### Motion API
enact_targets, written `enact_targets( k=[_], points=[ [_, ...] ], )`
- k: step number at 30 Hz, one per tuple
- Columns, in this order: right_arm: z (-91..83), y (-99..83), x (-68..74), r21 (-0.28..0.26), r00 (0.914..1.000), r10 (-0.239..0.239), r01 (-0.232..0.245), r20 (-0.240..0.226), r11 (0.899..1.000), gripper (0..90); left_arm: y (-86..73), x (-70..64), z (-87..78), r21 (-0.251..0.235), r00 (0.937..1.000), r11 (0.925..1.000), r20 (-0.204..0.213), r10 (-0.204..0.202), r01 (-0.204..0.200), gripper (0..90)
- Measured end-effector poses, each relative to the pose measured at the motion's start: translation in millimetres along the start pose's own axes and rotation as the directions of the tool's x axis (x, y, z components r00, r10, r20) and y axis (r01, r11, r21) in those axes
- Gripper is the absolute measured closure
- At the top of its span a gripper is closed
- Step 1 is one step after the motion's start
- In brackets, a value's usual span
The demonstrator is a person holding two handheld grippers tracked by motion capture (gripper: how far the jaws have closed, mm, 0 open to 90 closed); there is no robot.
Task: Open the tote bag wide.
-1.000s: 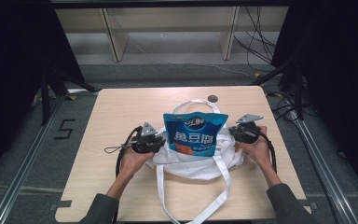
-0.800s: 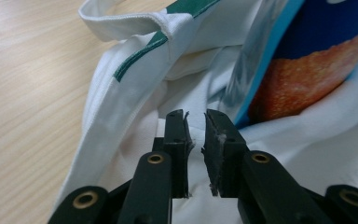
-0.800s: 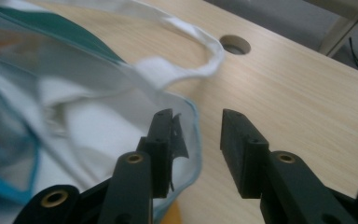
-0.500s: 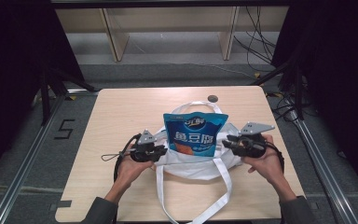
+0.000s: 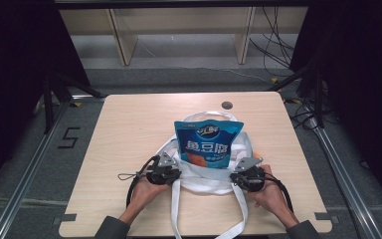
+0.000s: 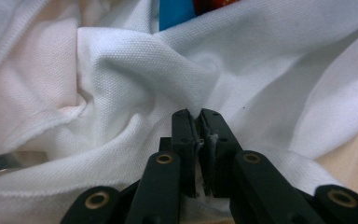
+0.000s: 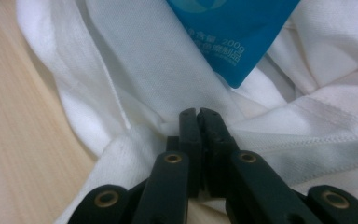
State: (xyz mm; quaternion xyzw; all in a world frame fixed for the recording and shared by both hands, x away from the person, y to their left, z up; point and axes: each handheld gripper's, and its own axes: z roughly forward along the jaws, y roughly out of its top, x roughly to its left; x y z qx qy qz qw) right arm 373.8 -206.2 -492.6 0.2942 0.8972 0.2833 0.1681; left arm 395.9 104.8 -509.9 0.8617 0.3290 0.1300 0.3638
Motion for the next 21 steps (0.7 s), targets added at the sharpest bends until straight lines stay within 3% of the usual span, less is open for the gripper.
enact_targets(
  k=[1, 3, 5, 7, 9, 10, 12, 14, 21],
  points=[
    [1.1, 1.7, -1.3, 0.0, 0.9999, -0.009, 0.009, -0.011, 1.0, 89.6, 0.7, -1.1, 1.0, -0.004, 0.9998, 0.9998, 0.004, -0.018, 0.018, 84.1],
    [2.9, 3.8, -2.8, 0.008, 0.9999, -0.013, 0.013, 0.001, 1.0, 89.9, 1.7, -0.9, 1.7, -0.005, 0.9999, 0.9999, 0.002, -0.01, 0.01, 84.0],
    [10.0, 8.5, -9.7, 0.01, 0.9981, -0.019, 0.018, 0.059, 1.0, 89.9, 6.6, 0.6, 7.5, -0.006, 0.9999, 1.0, -0.015, -0.002, 0.002, 84.0],
    [10.0, 10.6, -15.6, 0.023, 0.9987, -0.027, 0.026, 0.044, 0.999, 89.9, 8.4, 1.4, 10.2, -0.003, 0.9995, 0.9997, -0.02, -0.023, 0.023, 84.0],
    [18.3, 14.5, -29.9, -0.008, 0.998, 0.019, -0.018, 0.061, 1.0, 89.9, 14.9, 9.3, 15.8, -0.001, 0.9994, 1.0, -0.033, -0.007, 0.007, 83.6],
    [21.0, 16.0, -34.4, -0.017, 0.9984, 0.02, -0.019, 0.053, 1.0, 89.8, 15.9, 11.0, 18.1, -0.006, 0.9989, 0.9994, -0.033, -0.033, 0.033, 83.6],
    [25.3, 19.2, -40.9, -0.026, 0.9973, 0.032, -0.031, 0.065, 0.999, 89.7, 17.7, 14.9, 20.2, -0.014, 0.9987, 0.9993, -0.035, -0.036, 0.036, 83.6],
    [29.9, 23.0, -48.1, -0.029, 0.9963, 0.046, -0.044, 0.073, 0.999, 89.6, 22.5, 21.9, 26.3, -0.021, 0.997, 0.9978, -0.045, -0.063, 0.063, 83.6],
    [39.7, 32.3, -62.8, -0.034, 0.994, 0.086, -0.084, 0.067, 0.996, 89.5, 27.6, 32.3, 32.4, -0.034, 0.9949, 0.9962, -0.058, -0.082, 0.08, 83.5]
  ],
)
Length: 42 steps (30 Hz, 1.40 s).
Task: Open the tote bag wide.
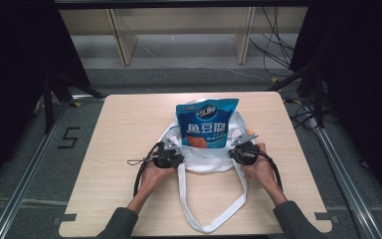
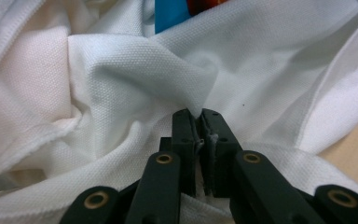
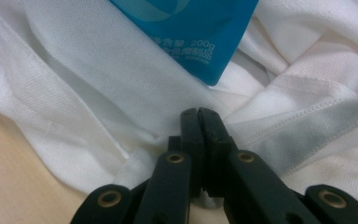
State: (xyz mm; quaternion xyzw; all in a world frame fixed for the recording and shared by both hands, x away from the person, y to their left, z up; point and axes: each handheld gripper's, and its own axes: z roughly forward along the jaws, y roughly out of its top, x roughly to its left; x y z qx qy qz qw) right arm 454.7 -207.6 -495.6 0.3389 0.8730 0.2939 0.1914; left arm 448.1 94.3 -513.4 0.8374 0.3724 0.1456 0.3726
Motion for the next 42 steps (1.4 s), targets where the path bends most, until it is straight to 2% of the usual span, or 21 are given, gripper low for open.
enact_targets(
  k=[8, 12, 14, 18, 19, 21, 22, 23, 24, 25, 26, 28, 29, 30, 31, 33, 34, 37, 38, 39, 42],
  points=[
    [5.6, 3.8, -8.6, -0.018, 0.9994, 0.032, -0.032, -0.008, 0.999, 89.4, 5.5, 8.2, 5.4, -0.004, 0.9999, 0.9999, -0.001, 0.015, -0.015, 83.5],
    [12.3, 6.0, -14.0, -0.051, 0.9986, 0.054, -0.054, 0.002, 0.997, 89.4, 8.5, 12.2, 9.4, -0.011, 1.0, 0.9999, -0.002, -0.003, 0.003, 83.5],
    [10.2, 7.2, -15.2, -0.021, 0.9984, 0.056, -0.057, -0.008, 0.998, 89.4, 10.5, 14.7, 11.2, -0.01, 1.0, 1.0, -0.001, 0.0, 0.0, 83.5],
    [13.8, 7.1, -17.3, -0.059, 0.9985, 0.054, -0.053, 0.006, 0.997, 88.8, 11.4, 14.6, 11.5, -0.007, 0.9999, 0.9999, -0.013, 0.007, -0.008, 83.0],
    [11.5, 6.8, -17.5, -0.054, 0.9944, 0.103, -0.104, -0.023, 0.993, 86.8, 11.5, 13.8, 11.0, -0.011, 0.9997, 0.9999, -0.02, 0.011, -0.011, 82.5],
    [6.8, 7.5, -22.6, -0.061, 0.9901, 0.131, -0.134, -0.05, 0.989, 84.1, 11.5, 14.9, 11.0, -0.013, 0.9999, 0.9998, -0.012, 0.012, -0.012, 81.1],
    [4.9, 7.6, -20.8, -0.066, 0.9808, 0.183, -0.187, -0.069, 0.98, 82.3, 10.8, 15.8, 10.8, -0.026, 1.0, 0.9997, -0.003, 0.0, 0.0, 80.3],
    [4.9, 7.6, -20.8, -0.066, 0.9808, 0.183, -0.187, -0.069, 0.98, 82.3, 10.4, 17.0, 9.5, -0.034, 0.9999, 0.9993, 0.004, -0.014, 0.014, 80.3],
    [0.4, 8.3, -25.2, -0.103, 0.9824, 0.169, -0.177, -0.08, 0.979, 79.6, 10.9, 18.2, 5.7, -0.065, 0.9961, 0.9948, 0.047, -0.075, 0.078, 74.2],
    [0.4, 8.3, -25.2, -0.103, 0.9824, 0.169, -0.177, -0.08, 0.979, 79.6, 10.9, 18.2, 5.7, -0.065, 0.9961, 0.9948, 0.047, -0.075, 0.078, 71.4],
    [-6.1, 10.2, -22.3, -0.126, 0.9799, 0.183, -0.192, -0.078, 0.973, 77.4, 14.0, 18.2, -1.1, -0.065, 0.9984, 0.9968, 0.032, -0.046, 0.048, 69.5],
    [-12.4, 12.2, -22.2, -0.113, 0.9796, 0.184, -0.192, -0.08, 0.975, 75.9, 14.8, 17.5, -3.2, -0.073, 0.9985, 0.9964, 0.036, -0.041, 0.044, 67.0],
    [-19.6, 13.5, -21.8, -0.149, 0.9816, 0.178, -0.187, -0.07, 0.971, 73.2, 16.6, 17.3, -10.7, -0.087, 0.9979, 0.9948, 0.042, -0.049, 0.053, 64.8],
    [-24.6, 14.5, -20.4, -0.152, 0.9772, 0.2, -0.209, -0.07, 0.966, 71.6, 17.2, 17.5, -12.7, -0.093, 0.9971, 0.9937, 0.048, -0.059, 0.063, 62.2],
    [-26.9, 14.8, -24.3, -0.17, 0.9851, 0.165, -0.171, -0.049, 0.971, 69.7, 17.8, 17.5, -15.6, -0.097, 0.9966, 0.9926, 0.045, -0.069, 0.073, 59.6],
    [-34.2, 14.4, -24.5, -0.181, 0.9801, 0.194, -0.198, -0.043, 0.963, 66.4, 18.1, 18.1, -18.4, -0.102, 0.9951, 0.9909, 0.053, -0.083, 0.089, 56.1],
    [-37.4, 14.7, -24.0, -0.179, 0.9749, 0.218, -0.223, -0.047, 0.958, 64.4, 18.2, 18.6, -22.6, -0.113, 0.9908, 0.9859, 0.07, -0.115, 0.123, 54.1],
    [-45.2, 13.3, -25.5, -0.199, 0.9751, 0.217, -0.222, -0.047, 0.955, 56.9, 19.9, 16.1, -30.2, -0.134, 0.9889, 0.9807, 0.061, -0.136, 0.143, 47.3],
    [-48.8, 12.6, -23.4, -0.2, 0.9698, 0.24, -0.244, -0.044, 0.949, 54.8, 20.0, 15.8, -33.7, -0.131, 0.99, 0.9823, 0.061, -0.127, 0.134, 45.6],
    [-50.8, 11.7, -25.2, -0.211, 0.9761, 0.215, -0.217, -0.033, 0.953, 52.6, 20.0, 15.6, -36.2, -0.131, 0.9905, 0.983, 0.065, -0.121, 0.129, 44.7],
    [-54.8, 10.2, -23.2, -0.219, 0.9749, 0.219, -0.223, -0.04, 0.95, 49.2, 19.8, 12.8, -45.6, -0.136, 0.9905, 0.9824, 0.069, -0.119, 0.128, 41.7]
  ],
)
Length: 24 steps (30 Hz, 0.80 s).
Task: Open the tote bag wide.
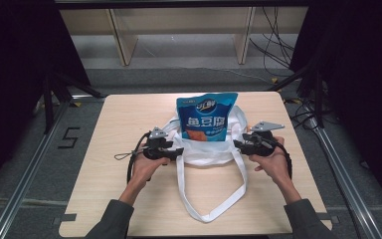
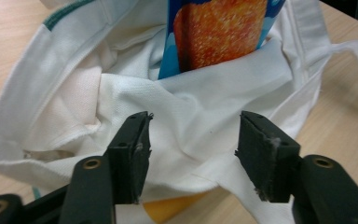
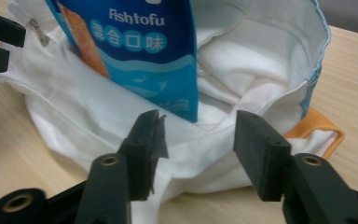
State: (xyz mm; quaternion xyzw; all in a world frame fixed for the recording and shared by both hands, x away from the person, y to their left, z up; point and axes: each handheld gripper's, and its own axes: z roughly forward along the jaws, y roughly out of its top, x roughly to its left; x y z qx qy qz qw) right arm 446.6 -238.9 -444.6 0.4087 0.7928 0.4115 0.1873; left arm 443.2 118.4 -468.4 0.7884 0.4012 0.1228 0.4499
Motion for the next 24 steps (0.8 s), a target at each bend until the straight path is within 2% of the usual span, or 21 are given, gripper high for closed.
enact_targets(
  k=[2, 3, 4, 6, 8, 9, 10, 11, 14, 16, 17, 18, 19, 22, 23, 24],
  points=[
    [-5.8, -2.8, 2.7, 0.0, 1.0, -0.003, 0.003, -0.005, 1.0, 46.4, -0.4, -2.7, -7.4, -0.003, 1.0, 1.0, 0.004, 0.0, 0.0, 38.2],
    [-10.8, -6.5, 4.6, -0.001, 0.9998, -0.002, 0.001, -0.02, 1.0, 44.5, -2.4, -4.6, -16.2, -0.011, 0.9999, 0.9999, 0.011, 0.009, -0.009, 35.9],
    [-10.8, -6.5, 4.6, -0.001, 0.9998, -0.002, 0.001, -0.02, 1.0, 44.5, -2.4, -4.6, -16.2, -0.011, 0.9999, 0.9999, 0.011, 0.009, -0.009, 35.3],
    [-14.6, -11.5, 5.8, -0.022, 0.9992, 0.002, -0.003, -0.04, 1.0, 43.5, -6.7, -9.7, -25.1, -0.038, 0.9996, 0.999, 0.016, -0.024, 0.025, 33.8],
    [-16.3, -12.2, 5.6, -0.011, 0.999, -0.001, 0.001, -0.045, 1.0, 43.1, -9.0, -11.2, -28.5, -0.035, 0.9996, 0.9992, 0.019, -0.021, 0.022, 32.4],
    [-17.9, -16.2, 8.1, -0.011, 0.9992, 0.001, -0.002, -0.041, 1.0, 42.8, -14.1, -13.7, -33.0, -0.023, 1.0, 0.9997, 0.006, 0.007, -0.007, 31.5],
    [-17.9, -16.2, 8.1, -0.011, 0.9992, 0.001, -0.002, -0.041, 1.0, 42.8, -14.1, -13.7, -33.0, -0.023, 1.0, 0.9997, 0.006, 0.007, -0.007, 30.7],
    [-20.5, -20.2, 12.1, 0.009, 0.9984, 0.018, -0.018, -0.053, 1.0, 42.3, -21.3, -17.9, -36.2, -0.012, 1.0, 0.9999, 0.007, 0.002, -0.002, 30.3],
    [-23.7, -23.1, 12.2, 0.005, 0.9986, 0.001, -0.001, -0.052, 1.0, 41.5, -28.4, -21.4, -38.9, -0.006, 0.9998, 1.0, 0.017, 0.006, -0.006, 27.2],
    [-28.9, -27.8, 15.1, 0.002, 0.9983, 0.021, -0.021, -0.055, 1.0, 40.5, -37.0, -26.2, -41.8, -0.016, 1.0, 0.9999, 0.002, 0.002, -0.002, 24.2],
    [-30.2, -29.6, 15.7, 0.008, 0.9983, 0.015, -0.014, -0.057, 1.0, 40.3, -39.6, -26.6, -42.8, -0.014, 1.0, 0.9999, -0.001, 0.006, -0.006, 22.4],
    [-30.2, -29.6, 15.7, 0.008, 0.9983, 0.015, -0.014, -0.057, 1.0, 40.3, -39.6, -26.6, -42.8, -0.014, 1.0, 0.9999, -0.001, 0.006, -0.006, 21.7],
    [-30.9, -31.4, 14.7, 0.008, 0.9979, -0.005, 0.005, -0.065, 1.0, 40.2, -42.5, -28.0, -43.0, -0.019, 1.0, 0.9998, 0.0, 0.0, 0.0, 21.7],
    [-35.2, -36.5, 18.8, 0.017, 0.9984, -0.007, 0.008, -0.055, 1.0, 39.6, -46.6, -31.0, -44.7, -0.027, 1.0, 0.9996, 0.009, -0.003, 0.003, 20.7],
    [-37.6, -39.3, 23.0, 0.021, 0.998, 0.004, -0.003, -0.062, 1.0, 39.3, -47.9, -31.0, -46.4, -0.018, 0.9999, 0.9998, 0.003, 0.012, -0.011, 19.7],
    [-39.5, -40.5, 24.1, 0.019, 0.9983, -0.004, 0.005, -0.058, 1.0, 39.2, -52.1, -35.3, -46.9, -0.032, 0.9997, 0.9994, -0.016, -0.017, 0.017, 18.9]
  ],
)
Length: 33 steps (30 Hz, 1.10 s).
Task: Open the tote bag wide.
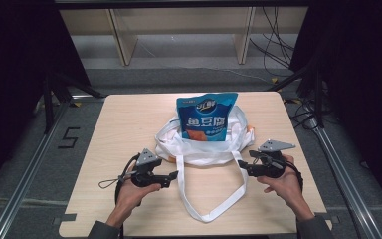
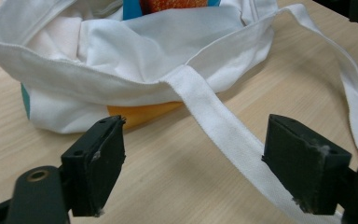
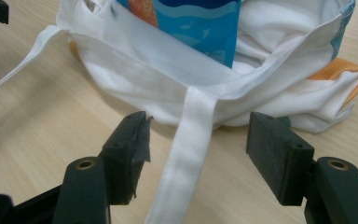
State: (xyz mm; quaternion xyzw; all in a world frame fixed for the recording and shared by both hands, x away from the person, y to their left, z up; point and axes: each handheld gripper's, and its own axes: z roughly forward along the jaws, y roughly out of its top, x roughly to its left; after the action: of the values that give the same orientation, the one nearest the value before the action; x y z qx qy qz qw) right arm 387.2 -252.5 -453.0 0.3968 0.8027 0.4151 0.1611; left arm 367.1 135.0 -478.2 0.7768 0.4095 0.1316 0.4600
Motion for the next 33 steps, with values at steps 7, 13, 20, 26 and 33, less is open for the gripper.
enact_targets(
  k=[7, 13, 20, 26, 33],
  points=[
    [-8.3, -10.3, 9.7, 0.011, 1.0, 0.007, -0.007, 0.005, 1.0, 37.5, -16.6, -8.8, -3.4, 0.025, 0.9996, 0.9994, 0.011, 0.024, -0.024, 16.9],
    [-15.6, -27.5, 15.6, 0.015, 0.9996, -0.022, 0.022, 0.018, 1.0, 36.4, -27.9, -15.2, -10.5, 0.009, 0.9995, 0.9999, 0.032, 0.009, -0.009, 16.0],
    [-22.5, -49.1, 27.7, 0.016, 0.999, -0.016, 0.016, -0.042, 1.0, 26.5, -35.9, -26.9, -17.5, -0.001, 0.9978, 1.0, 0.066, -0.004, 0.004, 15.3],
    [-31.7, -61.2, 40.4, 0.032, 0.9984, -0.021, 0.022, -0.052, 0.999, 17.2, -41.3, -35.5, -18.1, 0.015, 0.996, 0.9989, 0.078, 0.043, -0.045, 15.3],
    [-39.6, -78.7, 45.9, 0.053, 0.9973, -0.066, 0.067, -0.033, 0.996, 16.8, -45.6, -43.6, -25.8, 0.042, 0.9928, 0.995, 0.082, 0.087, -0.091, 15.6]
  ],
)
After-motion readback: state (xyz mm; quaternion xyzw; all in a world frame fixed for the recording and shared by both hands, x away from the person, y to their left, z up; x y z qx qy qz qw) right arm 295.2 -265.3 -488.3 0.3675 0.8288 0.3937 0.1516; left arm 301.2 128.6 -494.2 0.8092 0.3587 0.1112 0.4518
